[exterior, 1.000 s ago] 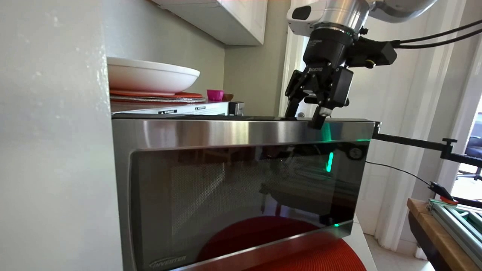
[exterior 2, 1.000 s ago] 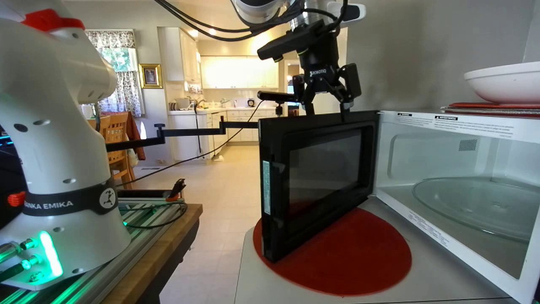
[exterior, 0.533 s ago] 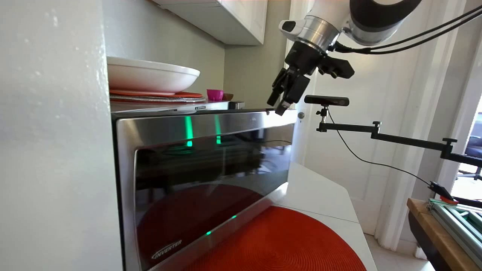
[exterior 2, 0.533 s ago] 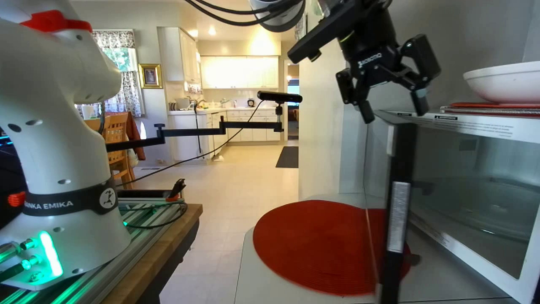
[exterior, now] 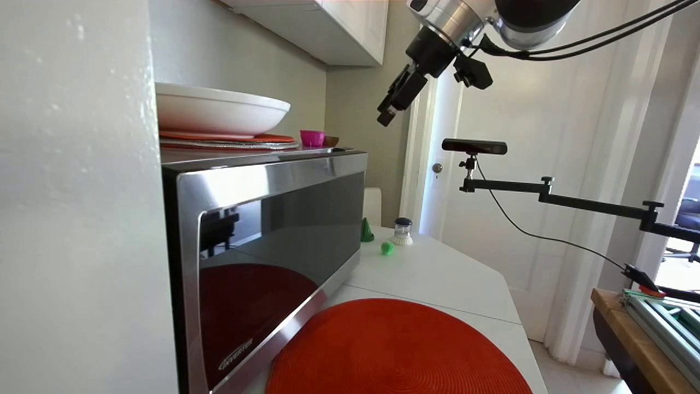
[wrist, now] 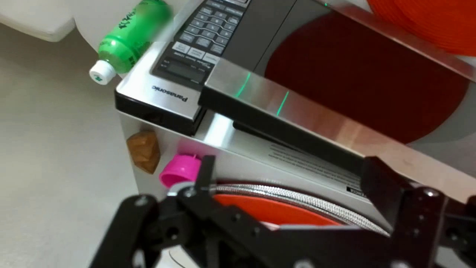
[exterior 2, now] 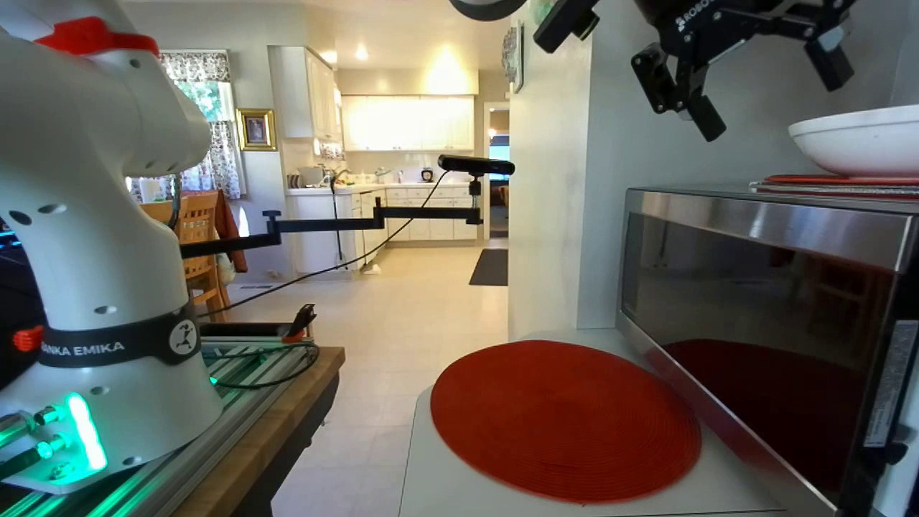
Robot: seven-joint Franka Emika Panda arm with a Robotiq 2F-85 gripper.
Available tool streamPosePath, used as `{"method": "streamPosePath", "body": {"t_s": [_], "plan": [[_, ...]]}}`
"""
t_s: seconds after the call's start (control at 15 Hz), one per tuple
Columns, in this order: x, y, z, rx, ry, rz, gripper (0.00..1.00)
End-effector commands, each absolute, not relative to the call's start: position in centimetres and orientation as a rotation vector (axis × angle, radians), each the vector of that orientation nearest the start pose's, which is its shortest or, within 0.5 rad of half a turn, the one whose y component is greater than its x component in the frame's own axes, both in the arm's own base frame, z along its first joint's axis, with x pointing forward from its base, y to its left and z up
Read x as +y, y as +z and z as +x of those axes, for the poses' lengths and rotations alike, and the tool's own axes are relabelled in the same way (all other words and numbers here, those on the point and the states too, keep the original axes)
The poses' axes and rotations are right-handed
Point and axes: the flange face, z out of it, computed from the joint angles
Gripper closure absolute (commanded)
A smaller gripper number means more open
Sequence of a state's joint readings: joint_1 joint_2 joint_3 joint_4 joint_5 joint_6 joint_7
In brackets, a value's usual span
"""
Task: Put the pink bowl on top of the microwave, then close the door of the microwave
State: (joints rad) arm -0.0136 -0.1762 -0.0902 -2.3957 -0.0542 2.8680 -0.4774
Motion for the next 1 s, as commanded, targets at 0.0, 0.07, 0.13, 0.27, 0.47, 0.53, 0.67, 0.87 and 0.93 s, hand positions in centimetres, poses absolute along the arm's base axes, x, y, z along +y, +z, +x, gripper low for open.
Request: {"method": "streamPosePath", "body": {"t_s": [0.0, 0.07, 0.13, 0.27, 0.47, 0.53, 0.67, 0.87, 0.93], "plan": [[-5.2, 47.1, 50.9, -0.553, -0.943, -3.112, 0.0], [-5.3, 47.4, 50.8, -0.513, -0.941, -3.117, 0.0], [-5.3, 47.6, 50.6, -0.492, -0.902, -3.113, 0.0], [-5.6, 48.0, 50.4, -0.428, -0.87, -3.126, 0.0], [-5.9, 49.0, 49.8, -0.312, -0.816, -3.15, 0.0], [-6.0, 49.3, 49.4, -0.281, -0.792, -3.15, 0.0], [-6.1, 50.2, 48.8, -0.211, -0.764, -3.146, 0.0], [-5.6, 51.2, 47.8, -0.205, -0.68, -3.117, 0.0], [-5.4, 51.2, 47.3, -0.22, -0.635, -3.111, 0.0]]}}
